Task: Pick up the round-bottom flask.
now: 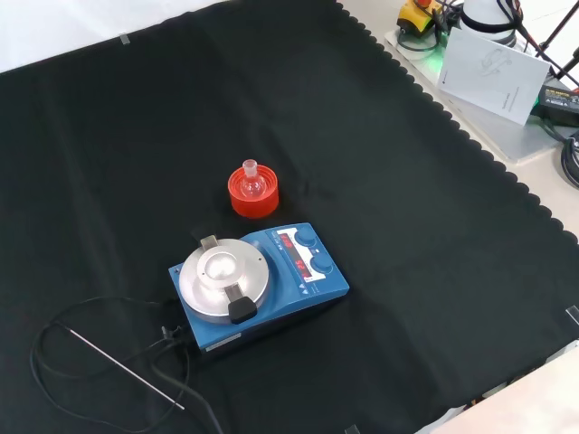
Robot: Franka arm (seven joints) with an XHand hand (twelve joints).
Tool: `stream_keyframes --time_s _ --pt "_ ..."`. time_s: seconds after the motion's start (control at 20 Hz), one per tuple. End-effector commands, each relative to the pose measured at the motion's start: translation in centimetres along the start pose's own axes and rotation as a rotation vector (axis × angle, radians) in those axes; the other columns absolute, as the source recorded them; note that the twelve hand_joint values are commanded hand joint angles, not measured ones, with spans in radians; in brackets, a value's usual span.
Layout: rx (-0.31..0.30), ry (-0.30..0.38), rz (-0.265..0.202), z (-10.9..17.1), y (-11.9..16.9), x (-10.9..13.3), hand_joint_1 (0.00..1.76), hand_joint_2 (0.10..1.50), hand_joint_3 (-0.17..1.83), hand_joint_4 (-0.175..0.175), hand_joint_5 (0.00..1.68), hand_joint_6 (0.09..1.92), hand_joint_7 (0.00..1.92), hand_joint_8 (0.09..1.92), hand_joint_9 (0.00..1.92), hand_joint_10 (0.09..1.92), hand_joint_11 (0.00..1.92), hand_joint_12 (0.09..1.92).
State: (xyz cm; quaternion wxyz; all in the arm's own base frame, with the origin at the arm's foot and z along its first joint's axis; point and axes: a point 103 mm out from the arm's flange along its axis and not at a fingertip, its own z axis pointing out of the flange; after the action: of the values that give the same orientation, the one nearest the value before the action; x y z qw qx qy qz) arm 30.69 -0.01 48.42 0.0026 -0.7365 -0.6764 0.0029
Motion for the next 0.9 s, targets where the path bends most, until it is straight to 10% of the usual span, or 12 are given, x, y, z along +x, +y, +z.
stream_keyframes --time_s 0.05,0.5,0.9 --pt "-0.019 -0.063 0.061 -2.0 -2.5 1.0 0.72 0.51 0.76 -0.118 0.08 0.09 0.05 0.47 0.03 0.49 0.00 0.67" --pt "-0.030 -0.058 0.073 -2.2 -2.5 1.5 0.70 0.53 0.74 -0.114 0.03 0.09 0.00 0.40 0.00 0.40 0.00 0.46" --pt "-0.032 -0.012 0.065 -0.9 -1.6 0.6 0.70 0.53 0.74 -0.120 0.09 0.09 0.00 0.59 0.00 0.57 0.00 0.64"
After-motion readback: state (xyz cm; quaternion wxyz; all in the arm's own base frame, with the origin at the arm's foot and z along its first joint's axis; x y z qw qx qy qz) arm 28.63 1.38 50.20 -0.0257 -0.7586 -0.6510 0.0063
